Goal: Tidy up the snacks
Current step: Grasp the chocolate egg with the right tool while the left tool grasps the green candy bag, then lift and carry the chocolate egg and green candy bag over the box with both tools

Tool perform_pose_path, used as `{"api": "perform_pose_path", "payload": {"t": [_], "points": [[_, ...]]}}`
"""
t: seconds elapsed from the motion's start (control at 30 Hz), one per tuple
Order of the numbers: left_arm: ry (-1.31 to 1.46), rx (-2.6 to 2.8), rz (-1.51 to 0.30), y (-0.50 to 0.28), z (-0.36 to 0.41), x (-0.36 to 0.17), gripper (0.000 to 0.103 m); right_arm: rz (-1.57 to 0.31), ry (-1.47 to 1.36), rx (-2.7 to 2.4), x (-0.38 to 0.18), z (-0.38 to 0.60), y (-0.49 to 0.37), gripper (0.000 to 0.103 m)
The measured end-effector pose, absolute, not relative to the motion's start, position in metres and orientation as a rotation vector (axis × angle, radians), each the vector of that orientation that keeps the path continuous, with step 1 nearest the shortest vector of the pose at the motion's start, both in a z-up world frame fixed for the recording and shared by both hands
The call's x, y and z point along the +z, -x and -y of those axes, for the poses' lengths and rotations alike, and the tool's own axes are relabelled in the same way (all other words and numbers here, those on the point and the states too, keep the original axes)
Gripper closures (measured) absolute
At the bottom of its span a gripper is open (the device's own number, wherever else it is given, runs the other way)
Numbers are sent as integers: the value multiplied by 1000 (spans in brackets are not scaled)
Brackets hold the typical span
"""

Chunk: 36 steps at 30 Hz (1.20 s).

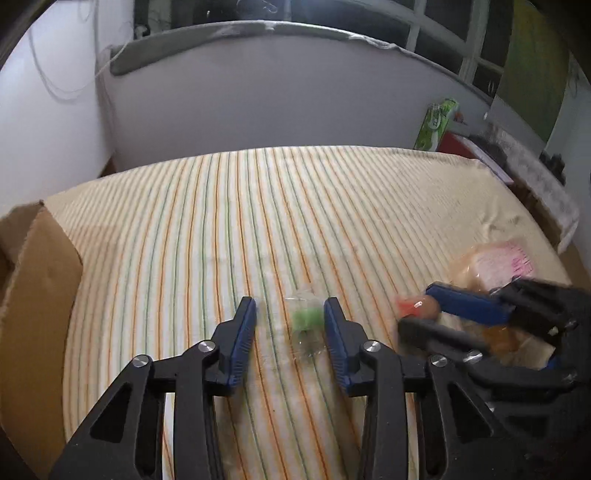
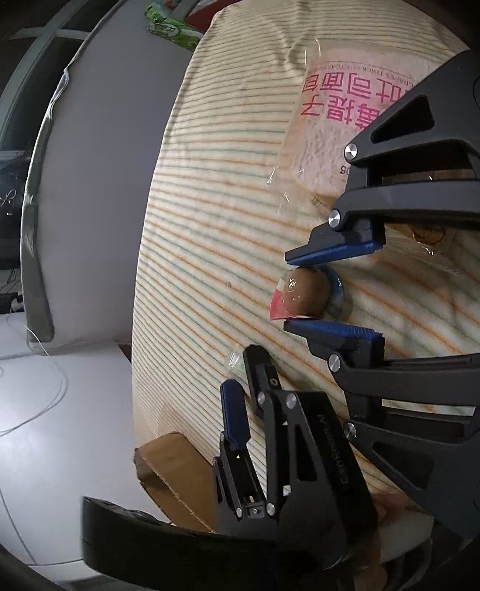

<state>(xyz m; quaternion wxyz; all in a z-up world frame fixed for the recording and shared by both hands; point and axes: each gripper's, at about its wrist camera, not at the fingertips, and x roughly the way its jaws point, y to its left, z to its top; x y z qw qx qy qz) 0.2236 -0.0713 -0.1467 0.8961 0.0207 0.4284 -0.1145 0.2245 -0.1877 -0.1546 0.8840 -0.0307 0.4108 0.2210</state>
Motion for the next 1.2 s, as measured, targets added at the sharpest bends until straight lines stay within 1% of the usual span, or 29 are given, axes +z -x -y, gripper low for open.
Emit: {"api": "perform_pose_path", "payload": {"t": [0.03,0.07,0.3,0.67,0.83,0.93,1.2], "points": [[-54,-239,-886,-223,72,-146,74,-853,54,460,-155,190,-225,73],[-67,-251,-885,-222,75,-146,86,-851,48,458,-154,191,-225,73],[-67,-259,-879,-220,74,-146,87,-841,45,441,-153,192,-223,73],[-78,-201,-820,-195,65,-136,87,-803,50,373,-146,196,-210,73],[-84,-188,-758,-179,62,-117,87,-789,21,339,-136,197,-185,73],[-75,-201,-708,-162,60,-94,87,-755,6,307,-114,202,-161,73],[-43,-238,-507,-85,42,-8,87,-505,41,237,0,208,-73,72]]}}
